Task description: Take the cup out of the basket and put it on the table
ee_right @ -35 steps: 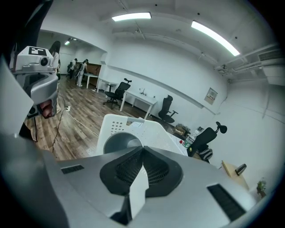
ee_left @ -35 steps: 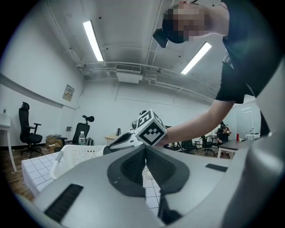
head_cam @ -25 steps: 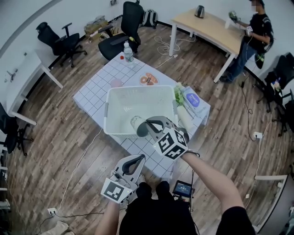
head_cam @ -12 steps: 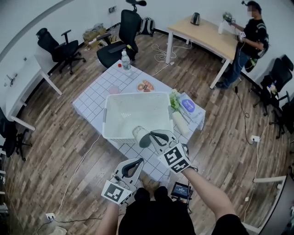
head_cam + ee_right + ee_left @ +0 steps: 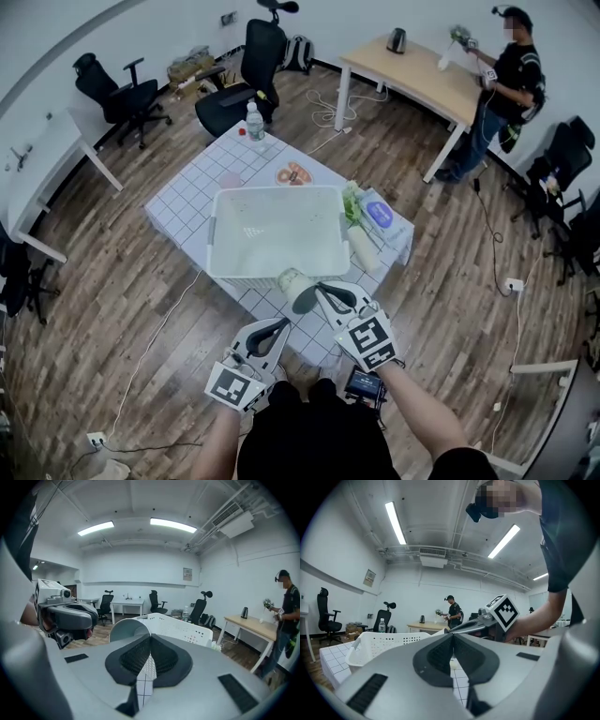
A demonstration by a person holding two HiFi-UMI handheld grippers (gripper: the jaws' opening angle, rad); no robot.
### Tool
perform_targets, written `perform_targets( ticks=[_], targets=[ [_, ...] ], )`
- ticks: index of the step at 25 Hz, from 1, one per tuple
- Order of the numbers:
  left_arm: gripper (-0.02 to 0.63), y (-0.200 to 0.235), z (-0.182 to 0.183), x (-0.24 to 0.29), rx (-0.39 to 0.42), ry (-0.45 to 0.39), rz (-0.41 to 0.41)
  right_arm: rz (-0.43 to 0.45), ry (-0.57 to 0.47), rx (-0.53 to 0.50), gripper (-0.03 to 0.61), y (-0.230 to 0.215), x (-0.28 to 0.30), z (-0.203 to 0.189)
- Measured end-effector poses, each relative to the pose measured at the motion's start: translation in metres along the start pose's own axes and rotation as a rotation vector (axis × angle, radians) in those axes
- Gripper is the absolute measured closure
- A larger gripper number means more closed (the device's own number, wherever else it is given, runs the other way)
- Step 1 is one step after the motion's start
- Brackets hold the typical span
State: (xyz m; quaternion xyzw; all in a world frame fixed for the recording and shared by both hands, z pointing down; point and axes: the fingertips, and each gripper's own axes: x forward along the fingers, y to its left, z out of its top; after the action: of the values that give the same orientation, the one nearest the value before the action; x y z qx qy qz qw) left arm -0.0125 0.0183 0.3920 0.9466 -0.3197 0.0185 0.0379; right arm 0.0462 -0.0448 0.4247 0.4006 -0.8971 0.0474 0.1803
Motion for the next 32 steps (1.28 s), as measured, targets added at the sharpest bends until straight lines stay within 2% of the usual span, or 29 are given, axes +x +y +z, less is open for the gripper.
perform_targets(
  ticks=[16, 22, 28, 32],
  targets=[
    [0.606, 0.000, -0.017, -0.015, 0.007, 0.042, -0.004, -0.013, 0.074, 0.082, 0.552, 0.019, -0.024, -0.047],
    [0.606, 0.000, -0.019, -0.020, -0.001, 0.050, 0.007, -0.014, 0.181, 0.094, 0.552, 0.013, -0.020, -0.089],
    [0.606, -0.001, -0.024, -0.024, -0.010, 0.073, 0.005, 0.037, 0.329, 0.050, 0.552, 0.020, -0.010, -0.134],
    [0.606, -0.004, -0.025, -0.025, -0.034, 0.039, -0.011, 0.076, 0.421, 0.039, 0.552, 0.024, -0.006, -0.161]
  ],
)
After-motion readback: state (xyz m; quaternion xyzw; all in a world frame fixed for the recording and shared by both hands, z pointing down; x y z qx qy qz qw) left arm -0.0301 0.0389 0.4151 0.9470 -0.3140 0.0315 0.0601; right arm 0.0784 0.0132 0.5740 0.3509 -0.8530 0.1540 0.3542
